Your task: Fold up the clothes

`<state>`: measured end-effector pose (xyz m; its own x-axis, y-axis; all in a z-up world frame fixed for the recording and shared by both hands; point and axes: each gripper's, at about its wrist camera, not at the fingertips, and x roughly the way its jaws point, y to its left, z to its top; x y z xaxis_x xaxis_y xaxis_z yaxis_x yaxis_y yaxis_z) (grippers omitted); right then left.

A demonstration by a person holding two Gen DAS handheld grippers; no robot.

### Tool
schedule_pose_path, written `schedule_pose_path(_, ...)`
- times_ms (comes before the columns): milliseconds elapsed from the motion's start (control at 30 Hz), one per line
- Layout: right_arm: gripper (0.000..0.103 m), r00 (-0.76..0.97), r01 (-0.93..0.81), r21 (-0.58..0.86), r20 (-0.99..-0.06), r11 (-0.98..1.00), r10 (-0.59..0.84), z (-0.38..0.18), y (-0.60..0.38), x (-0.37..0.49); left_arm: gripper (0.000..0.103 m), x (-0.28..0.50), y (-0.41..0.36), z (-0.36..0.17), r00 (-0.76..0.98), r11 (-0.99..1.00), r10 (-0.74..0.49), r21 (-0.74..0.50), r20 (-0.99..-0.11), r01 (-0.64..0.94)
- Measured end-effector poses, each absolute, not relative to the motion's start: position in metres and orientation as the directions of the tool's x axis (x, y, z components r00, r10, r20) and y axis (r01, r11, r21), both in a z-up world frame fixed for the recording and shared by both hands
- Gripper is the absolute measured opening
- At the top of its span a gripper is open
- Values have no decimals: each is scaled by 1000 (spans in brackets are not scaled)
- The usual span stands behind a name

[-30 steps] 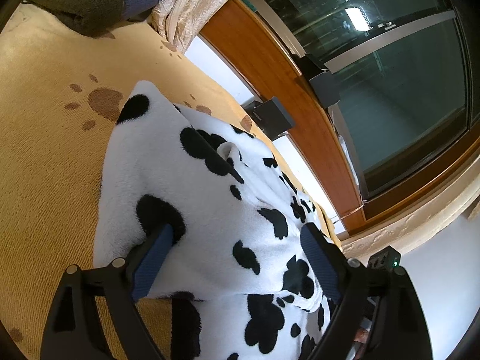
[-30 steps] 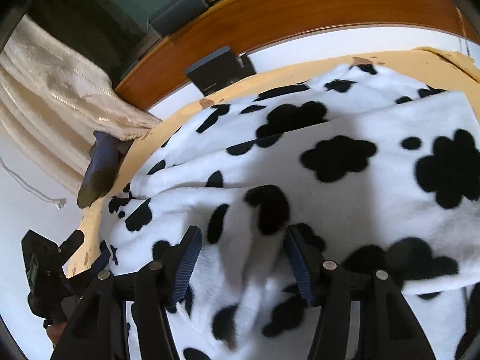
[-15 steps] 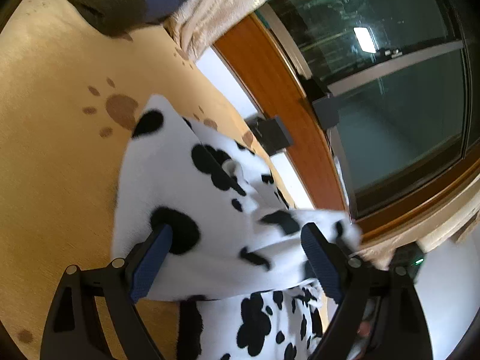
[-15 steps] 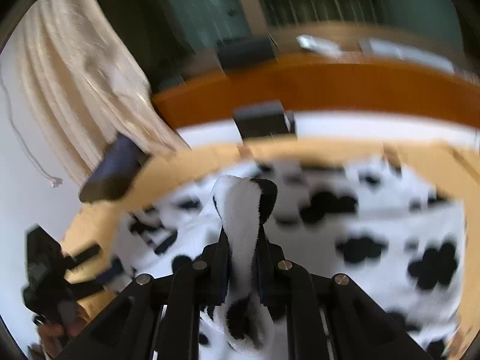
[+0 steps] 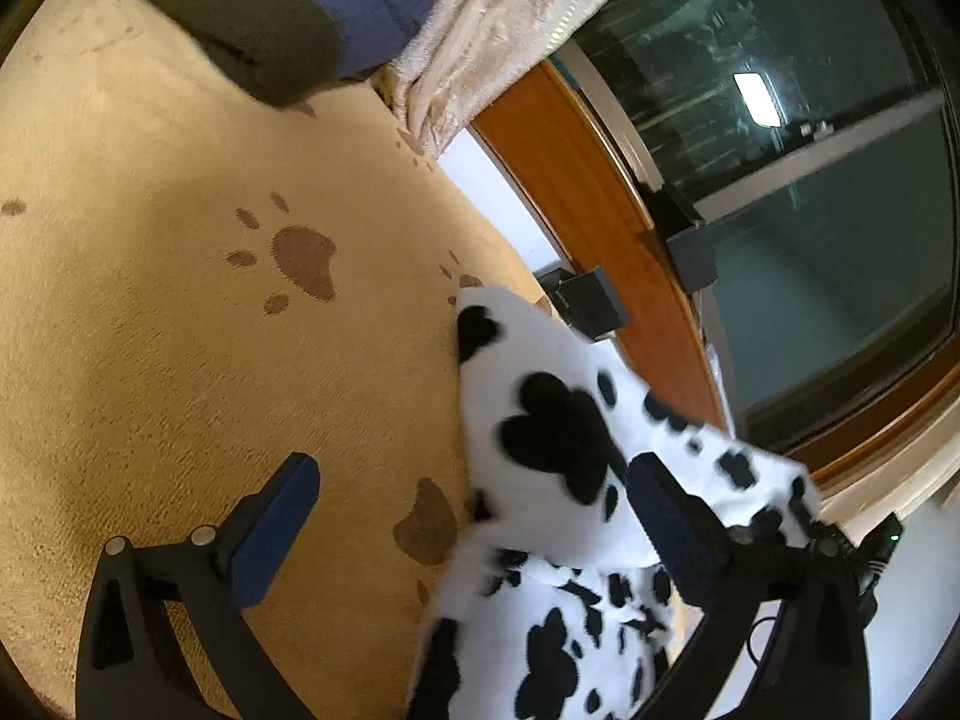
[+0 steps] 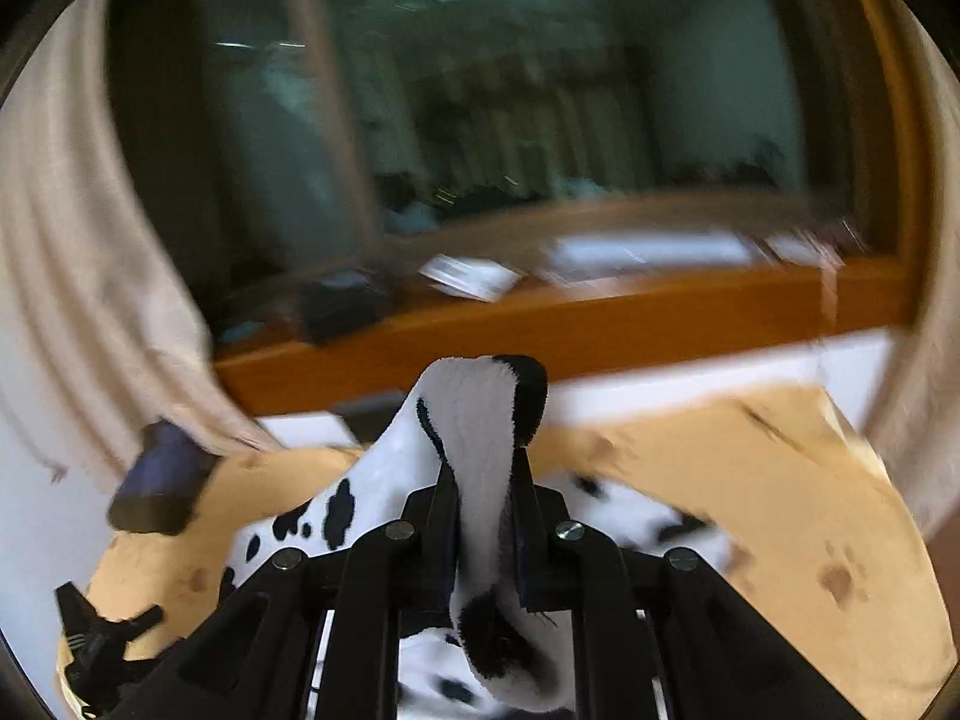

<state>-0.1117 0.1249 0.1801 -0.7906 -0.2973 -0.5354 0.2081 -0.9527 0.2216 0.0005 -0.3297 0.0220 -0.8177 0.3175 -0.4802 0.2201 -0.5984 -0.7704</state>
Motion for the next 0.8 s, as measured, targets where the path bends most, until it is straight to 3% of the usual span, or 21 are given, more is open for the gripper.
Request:
schedule_pose_path(333, 17, -631, 50, 268, -738, -962, -238, 64, 193, -139, 103, -10, -300, 32, -785, -801, 221, -566, -579, 192)
schedule_pose_path(433, 35, -615, 32, 225, -764, -974, -197, 53, 205, -141, 103, -15, -296, 26, -752, -825, 195, -520, -629, 221)
schedule_pose_path(500, 71, -634, 7, 182, -759, -983, -145, 54, 213, -140, 103, -18, -296, 21, -732, -831, 186, -503, -655, 239)
schedule_pose_path(633, 73, -696, -61, 134, -716, -989, -54, 70, 241, -130, 103, -20, -297, 30, -720, -863, 131, -436, -681, 255)
schedule_pose_path(800, 73, -768, 29, 122, -633, -992, -100, 93, 236, -108, 103, -21, -285, 77, -764, -901, 78, -373, -640, 220)
